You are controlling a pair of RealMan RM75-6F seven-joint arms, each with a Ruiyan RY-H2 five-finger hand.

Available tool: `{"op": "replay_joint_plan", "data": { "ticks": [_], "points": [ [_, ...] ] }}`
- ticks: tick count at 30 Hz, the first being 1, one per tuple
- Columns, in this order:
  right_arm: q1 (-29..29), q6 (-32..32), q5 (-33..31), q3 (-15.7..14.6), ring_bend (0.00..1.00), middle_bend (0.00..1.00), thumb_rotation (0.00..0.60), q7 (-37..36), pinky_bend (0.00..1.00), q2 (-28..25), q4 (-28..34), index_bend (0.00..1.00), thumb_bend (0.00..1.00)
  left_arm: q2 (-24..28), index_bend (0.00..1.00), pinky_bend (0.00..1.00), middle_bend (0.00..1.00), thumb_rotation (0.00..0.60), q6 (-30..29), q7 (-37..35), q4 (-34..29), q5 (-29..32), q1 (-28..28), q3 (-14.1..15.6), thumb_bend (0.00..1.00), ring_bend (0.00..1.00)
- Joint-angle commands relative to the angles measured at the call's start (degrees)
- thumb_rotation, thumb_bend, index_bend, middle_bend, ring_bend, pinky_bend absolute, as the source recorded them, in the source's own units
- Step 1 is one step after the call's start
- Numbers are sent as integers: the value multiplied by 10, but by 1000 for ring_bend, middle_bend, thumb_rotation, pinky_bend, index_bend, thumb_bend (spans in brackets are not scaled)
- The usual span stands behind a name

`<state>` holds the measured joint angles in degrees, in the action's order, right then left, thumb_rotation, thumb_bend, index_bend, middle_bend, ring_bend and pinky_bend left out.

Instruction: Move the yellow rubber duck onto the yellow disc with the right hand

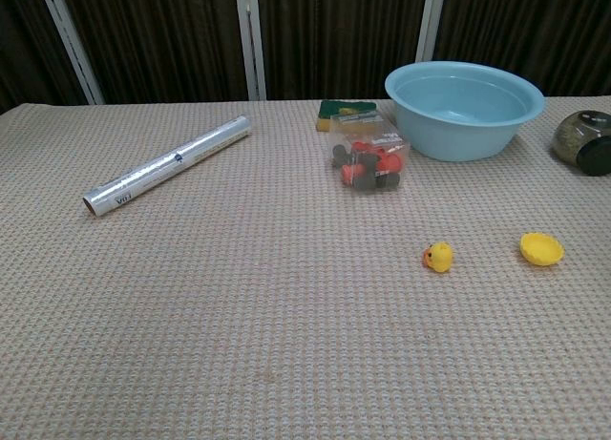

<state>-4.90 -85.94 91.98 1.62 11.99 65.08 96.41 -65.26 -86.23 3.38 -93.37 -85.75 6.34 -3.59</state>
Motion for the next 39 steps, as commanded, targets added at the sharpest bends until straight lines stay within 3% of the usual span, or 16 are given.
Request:
{"op": "replay_joint_plan", "data": {
  "ticks": [1,26,34,39],
  "points": [
    [-1,3,-2,0,0,0,600,-1,0,0,2,25,62,0,0,225,0,600,0,-2,1,0,0,0,0,0],
    [1,8,-10,-2,0,0,600,-20,0,-3,8,44,0,0,0,225,0,600,-2,5,-2,-4,1,0,0,0],
    [-15,26,-17,7,0,0,600,-12,0,12,22,189,0,0,0,225,0,600,-4,1,-5,2,0,-4,0,0],
    [-48,74,-46,27,0,0,600,14,0,41,47,222,39,-2,0,224,0,600,-8,1,-4,-3,1,-6,0,0]
  ]
}}
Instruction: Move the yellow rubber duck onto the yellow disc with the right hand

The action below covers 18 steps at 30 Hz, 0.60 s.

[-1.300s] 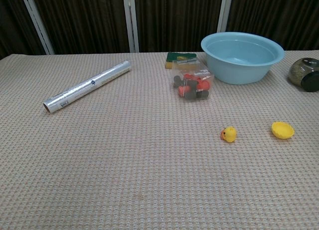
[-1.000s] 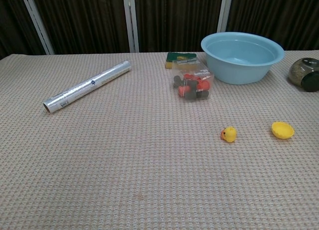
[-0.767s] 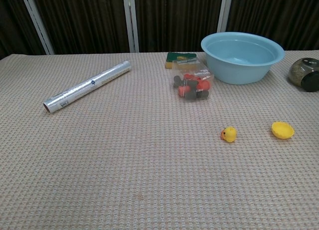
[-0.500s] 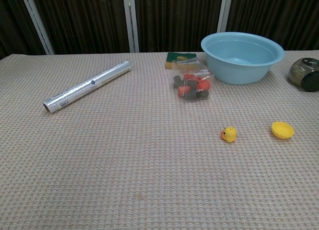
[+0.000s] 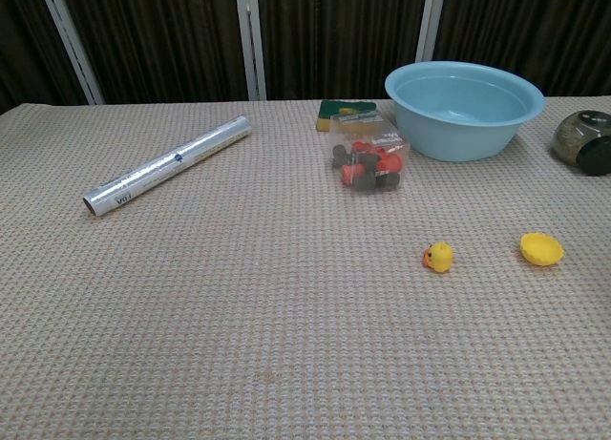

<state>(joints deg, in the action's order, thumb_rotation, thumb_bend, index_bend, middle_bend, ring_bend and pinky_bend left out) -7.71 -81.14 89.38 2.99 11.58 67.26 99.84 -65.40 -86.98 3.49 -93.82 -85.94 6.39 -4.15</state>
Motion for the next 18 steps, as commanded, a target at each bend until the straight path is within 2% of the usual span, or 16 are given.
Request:
{"op": "replay_joint_plan", "data": {
  "ticks": [1,9,18],
  "points": [
    [-28,37,-30,19,0,0,600,26,0,28,14,231,60,-1,0,225,0,600,0,0,1,-2,1,-1,0,0],
    [-93,112,-108,57,0,0,600,114,0,133,-32,275,142,-1,0,224,0,600,2,-8,2,-7,5,-1,0,0],
    [-143,142,-168,85,0,0,600,172,0,234,-97,287,211,-1,0,225,0,600,3,-13,1,-12,8,-1,0,0]
  ]
}}
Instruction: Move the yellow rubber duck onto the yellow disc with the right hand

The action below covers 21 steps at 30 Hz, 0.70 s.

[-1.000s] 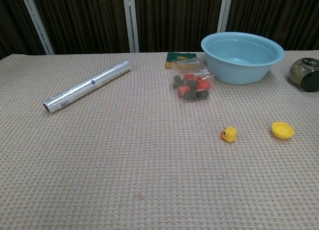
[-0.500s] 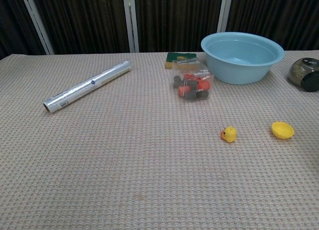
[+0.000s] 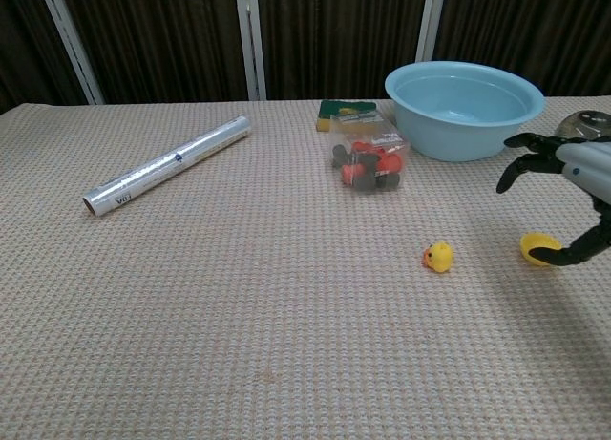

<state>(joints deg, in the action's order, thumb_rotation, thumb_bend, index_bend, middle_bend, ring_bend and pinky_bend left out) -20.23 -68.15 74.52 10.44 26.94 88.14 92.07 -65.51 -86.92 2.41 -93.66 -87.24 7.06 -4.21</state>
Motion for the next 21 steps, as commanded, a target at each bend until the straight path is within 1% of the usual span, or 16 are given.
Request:
{"op": "replay_joint_plan", "data": {
  "ticks": [1,7,21],
  "points": [
    [-22,15,-23,12,0,0,600,23,0,31,-24,287,215,0,0,224,0,600,3,-2,0,1,1,0,0,0],
    [-43,26,-43,13,0,0,600,53,0,63,-50,291,227,1,0,225,0,600,5,-4,-3,-2,3,1,0,0],
    [-66,28,-69,12,0,0,600,64,0,123,-94,335,241,2,0,225,0,600,8,-9,-7,-1,4,3,0,0]
  ]
}}
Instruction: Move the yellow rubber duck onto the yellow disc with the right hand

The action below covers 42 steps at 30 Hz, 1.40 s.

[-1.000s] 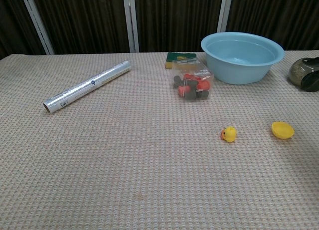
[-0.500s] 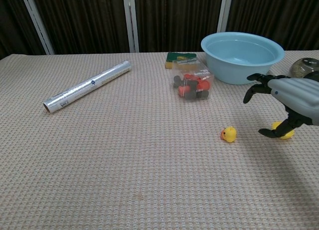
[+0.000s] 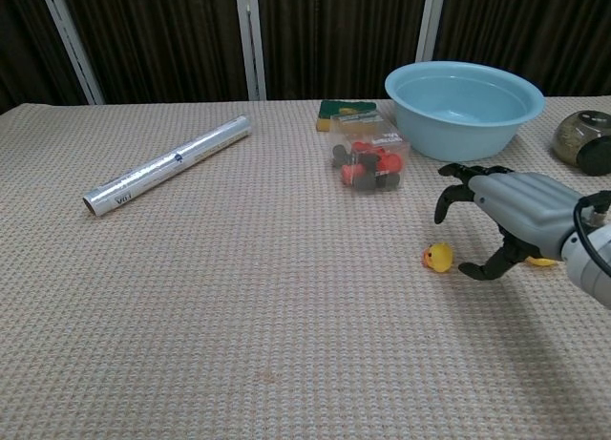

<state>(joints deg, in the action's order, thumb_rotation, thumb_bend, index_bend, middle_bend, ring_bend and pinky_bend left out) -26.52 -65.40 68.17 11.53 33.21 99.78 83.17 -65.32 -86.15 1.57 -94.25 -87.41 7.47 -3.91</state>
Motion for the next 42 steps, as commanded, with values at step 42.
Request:
{"op": "replay_joint_plan", "data": {
  "ticks": [42],
  "points": [
    [-30,-7,-18,-9,0,0,600,-22,0,69,-80,404,251,2,0,225,0,600,-5,-3,-3,-3,0,1,0,0]
  ]
}}
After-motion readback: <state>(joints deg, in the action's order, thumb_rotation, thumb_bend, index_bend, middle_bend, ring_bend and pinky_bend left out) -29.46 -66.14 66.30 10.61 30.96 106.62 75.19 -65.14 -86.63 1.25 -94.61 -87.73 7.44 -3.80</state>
